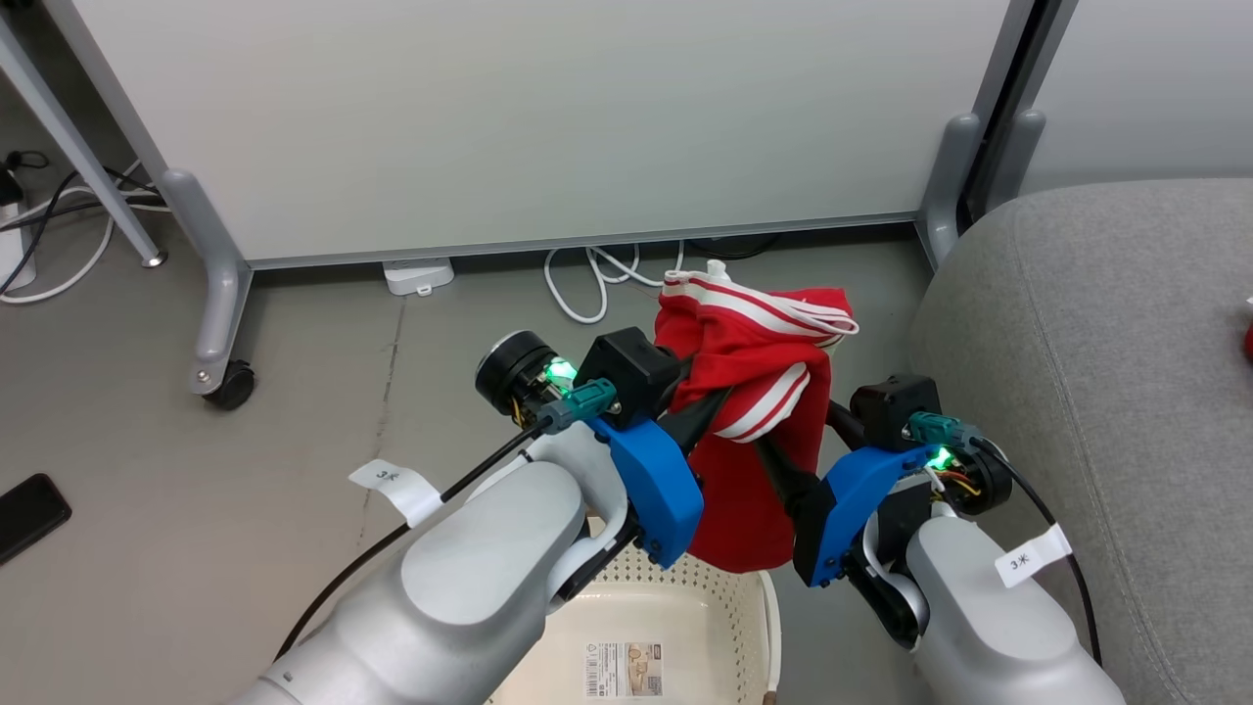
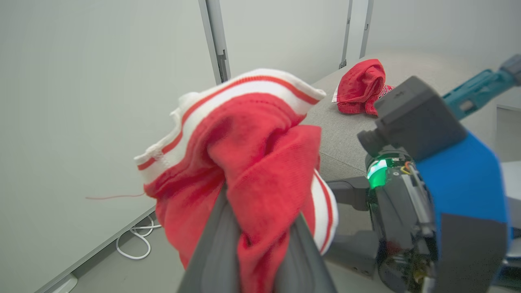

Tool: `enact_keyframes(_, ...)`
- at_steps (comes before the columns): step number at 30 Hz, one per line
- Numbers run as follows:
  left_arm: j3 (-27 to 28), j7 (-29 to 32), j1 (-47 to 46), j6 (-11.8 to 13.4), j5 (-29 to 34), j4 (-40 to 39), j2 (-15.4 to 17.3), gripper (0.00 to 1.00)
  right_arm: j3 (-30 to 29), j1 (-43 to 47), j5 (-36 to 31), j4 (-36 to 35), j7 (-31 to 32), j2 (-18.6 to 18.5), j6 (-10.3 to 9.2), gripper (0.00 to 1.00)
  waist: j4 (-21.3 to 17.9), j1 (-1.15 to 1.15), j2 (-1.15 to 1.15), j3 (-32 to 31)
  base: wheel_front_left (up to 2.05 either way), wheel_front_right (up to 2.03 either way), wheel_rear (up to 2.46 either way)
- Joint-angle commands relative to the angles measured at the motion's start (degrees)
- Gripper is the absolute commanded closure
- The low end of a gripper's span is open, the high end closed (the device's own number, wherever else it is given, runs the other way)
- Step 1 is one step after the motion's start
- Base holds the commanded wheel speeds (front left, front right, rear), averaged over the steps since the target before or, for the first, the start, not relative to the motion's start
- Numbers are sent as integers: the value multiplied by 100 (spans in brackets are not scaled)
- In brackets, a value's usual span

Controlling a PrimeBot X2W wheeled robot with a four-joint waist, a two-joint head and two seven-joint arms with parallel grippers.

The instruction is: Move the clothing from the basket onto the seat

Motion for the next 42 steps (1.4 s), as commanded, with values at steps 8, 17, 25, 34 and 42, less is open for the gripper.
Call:
enact_keyframes(8,-88,-97,-67,0,-138,43,-9,100,444,-513,517,869,-490,-8,3,100,72,-1,0,-88,0,0,0)
enact_keyframes(17,-106,-157,6,3,-231,109,22,100,815,-691,928,1277,-791,-8,3,100,14,-1,0,-231,0,0,0)
enact_keyframes(25,-131,-204,79,45,-259,114,27,0,1011,-823,1212,1441,-931,-8,3,100,-35,-1,0,-269,0,0,0)
enact_keyframes(34,-13,-405,402,122,-368,-56,210,0,972,-930,1293,1571,-1007,-8,3,100,-76,-1,0,-321,0,0,0)
enact_keyframes(42,385,-596,1040,410,-454,-444,513,0,726,-817,1140,1327,-1014,-54,3,100,-121,-1,0,-318,0,0,0)
